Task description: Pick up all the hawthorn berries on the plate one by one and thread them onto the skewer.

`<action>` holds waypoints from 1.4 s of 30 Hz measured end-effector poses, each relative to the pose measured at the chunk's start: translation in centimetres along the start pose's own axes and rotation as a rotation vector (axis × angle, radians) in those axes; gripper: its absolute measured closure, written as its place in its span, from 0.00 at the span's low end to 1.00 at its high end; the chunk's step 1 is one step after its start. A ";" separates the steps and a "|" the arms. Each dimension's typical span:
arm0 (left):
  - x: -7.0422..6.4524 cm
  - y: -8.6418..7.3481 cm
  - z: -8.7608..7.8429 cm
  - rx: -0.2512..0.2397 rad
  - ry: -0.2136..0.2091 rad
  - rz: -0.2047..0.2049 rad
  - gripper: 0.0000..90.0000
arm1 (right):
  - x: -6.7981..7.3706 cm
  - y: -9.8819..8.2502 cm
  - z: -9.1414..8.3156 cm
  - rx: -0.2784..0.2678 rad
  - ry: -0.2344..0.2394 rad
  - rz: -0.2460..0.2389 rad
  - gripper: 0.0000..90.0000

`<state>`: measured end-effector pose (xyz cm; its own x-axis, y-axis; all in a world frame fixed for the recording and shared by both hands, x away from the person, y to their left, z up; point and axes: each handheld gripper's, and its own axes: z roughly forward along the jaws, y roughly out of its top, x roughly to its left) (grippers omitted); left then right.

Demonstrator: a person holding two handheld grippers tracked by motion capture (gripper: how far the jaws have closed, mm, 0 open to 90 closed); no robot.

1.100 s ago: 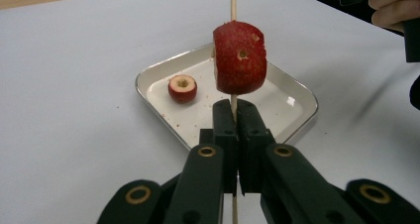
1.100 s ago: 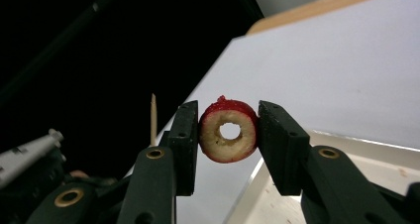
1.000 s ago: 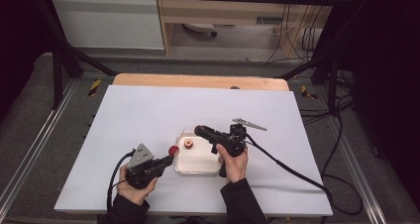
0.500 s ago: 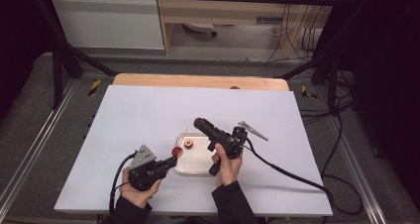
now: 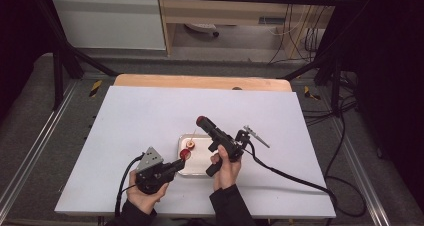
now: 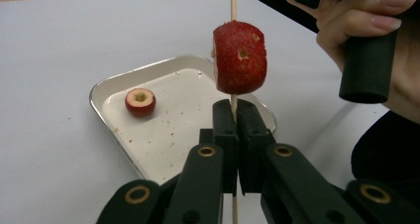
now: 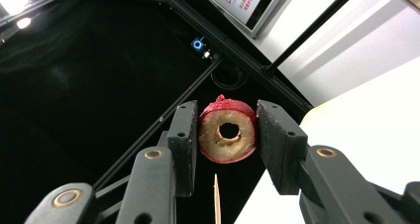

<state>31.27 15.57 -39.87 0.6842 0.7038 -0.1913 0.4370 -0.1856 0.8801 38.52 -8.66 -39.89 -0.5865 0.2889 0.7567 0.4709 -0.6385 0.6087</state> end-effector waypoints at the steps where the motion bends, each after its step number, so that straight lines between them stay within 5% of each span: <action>1: -0.1 0.0 0.1 0.000 0.000 0.000 0.98 | 0.0 -0.1 0.0 -0.002 0.003 0.007 0.69; 20: -0.1 0.1 0.4 -0.010 -0.006 -0.016 0.98 | -0.3 -0.9 0.0 -0.020 0.053 0.072 0.69; 42: 0.3 0.2 0.3 -0.020 0.000 -0.069 0.98 | -0.6 -3.2 0.0 0.045 0.041 0.038 0.69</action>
<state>31.75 15.57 -39.90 0.6528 0.7146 -0.2513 0.4710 -0.1231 0.8735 37.42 -6.79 -42.26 -0.5937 0.2350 0.7696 0.5220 -0.6154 0.5906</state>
